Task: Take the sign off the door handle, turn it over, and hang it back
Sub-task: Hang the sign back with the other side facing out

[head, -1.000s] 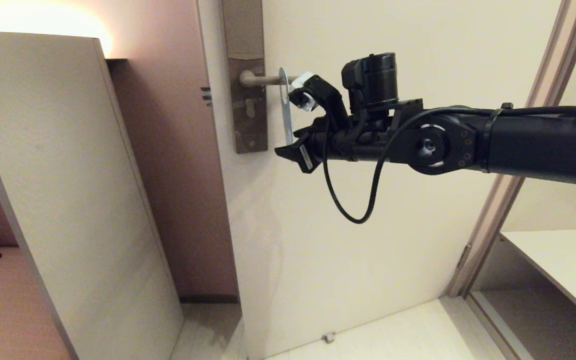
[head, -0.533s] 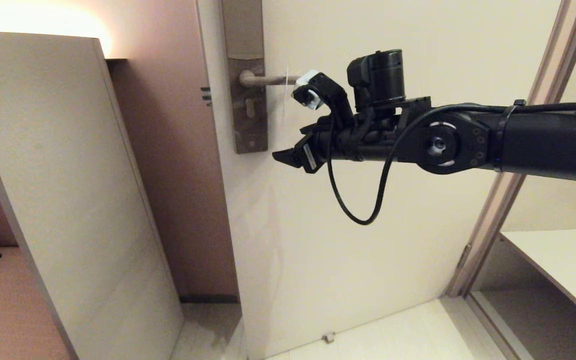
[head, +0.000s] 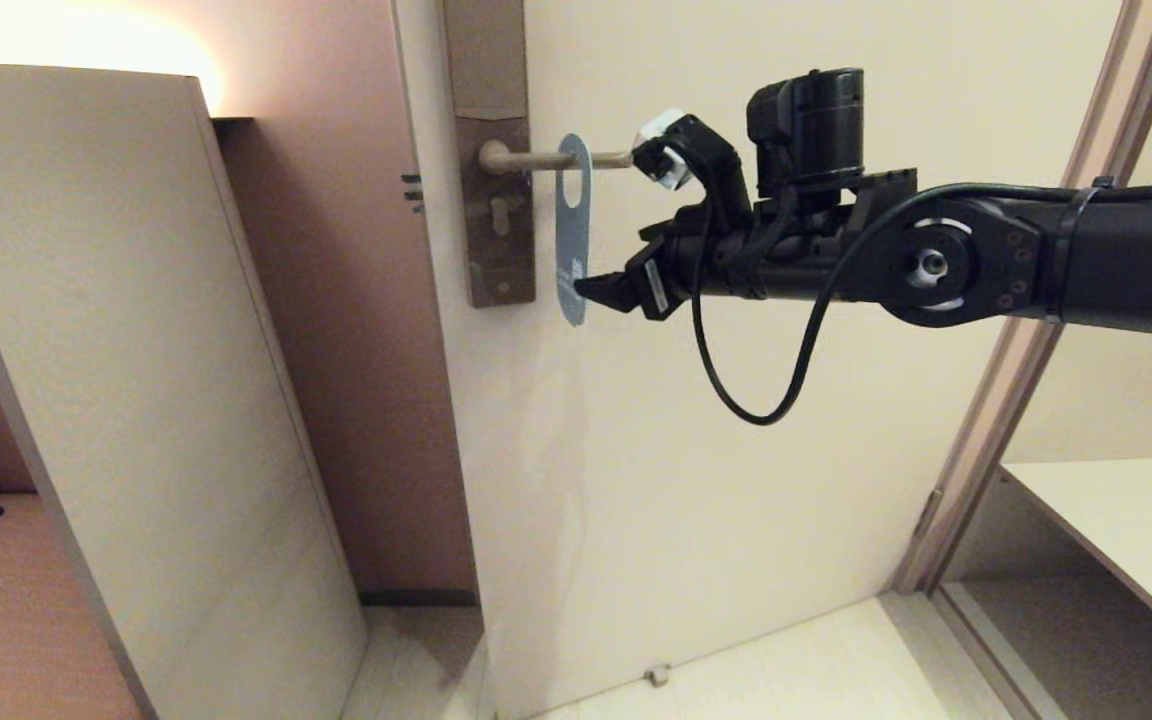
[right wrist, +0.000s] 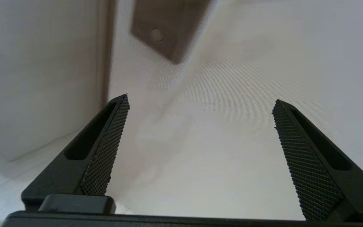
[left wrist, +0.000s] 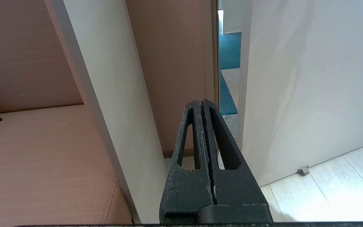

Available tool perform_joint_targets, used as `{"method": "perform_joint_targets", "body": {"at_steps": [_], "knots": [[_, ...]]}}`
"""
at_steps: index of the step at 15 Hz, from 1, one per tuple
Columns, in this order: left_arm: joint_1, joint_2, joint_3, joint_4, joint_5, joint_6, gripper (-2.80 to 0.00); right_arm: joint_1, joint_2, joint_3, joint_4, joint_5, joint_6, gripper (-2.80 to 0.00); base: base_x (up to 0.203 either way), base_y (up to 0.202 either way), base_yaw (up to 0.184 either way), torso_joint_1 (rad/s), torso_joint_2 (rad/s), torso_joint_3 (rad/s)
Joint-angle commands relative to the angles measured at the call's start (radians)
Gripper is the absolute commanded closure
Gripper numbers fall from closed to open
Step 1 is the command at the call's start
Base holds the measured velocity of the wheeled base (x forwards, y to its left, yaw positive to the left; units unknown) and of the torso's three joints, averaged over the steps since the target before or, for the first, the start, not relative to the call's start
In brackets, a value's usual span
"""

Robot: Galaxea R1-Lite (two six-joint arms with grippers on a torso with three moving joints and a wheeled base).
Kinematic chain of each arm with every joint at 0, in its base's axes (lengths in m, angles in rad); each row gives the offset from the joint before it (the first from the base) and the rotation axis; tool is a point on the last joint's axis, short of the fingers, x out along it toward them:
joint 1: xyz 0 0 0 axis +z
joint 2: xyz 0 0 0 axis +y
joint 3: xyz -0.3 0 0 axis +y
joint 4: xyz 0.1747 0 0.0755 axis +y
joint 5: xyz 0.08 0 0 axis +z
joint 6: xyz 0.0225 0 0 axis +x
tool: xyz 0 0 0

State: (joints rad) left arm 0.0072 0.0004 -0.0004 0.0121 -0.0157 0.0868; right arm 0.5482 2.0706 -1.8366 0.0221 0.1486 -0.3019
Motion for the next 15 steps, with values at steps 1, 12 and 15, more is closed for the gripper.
{"method": "perform_joint_targets", "body": {"at_steps": [1,12,15], "knots": [[0.001,0.000,0.000,0.000,0.000,0.001,0.00,-0.011,0.003,0.002,-0.008,0.002,-0.002,-2.80,0.000,0.000,0.000,0.000,0.00,0.000],[0.000,0.001,0.000,0.000,0.000,0.001,0.00,-0.037,0.024,0.000,-0.013,0.008,-0.002,0.00,0.000,0.000,0.000,0.000,0.00,0.000],[0.001,0.000,0.000,0.000,0.000,0.001,0.00,-0.037,0.032,0.000,-0.013,0.008,-0.005,0.00,0.000,0.000,0.000,0.000,0.00,0.000]]}}
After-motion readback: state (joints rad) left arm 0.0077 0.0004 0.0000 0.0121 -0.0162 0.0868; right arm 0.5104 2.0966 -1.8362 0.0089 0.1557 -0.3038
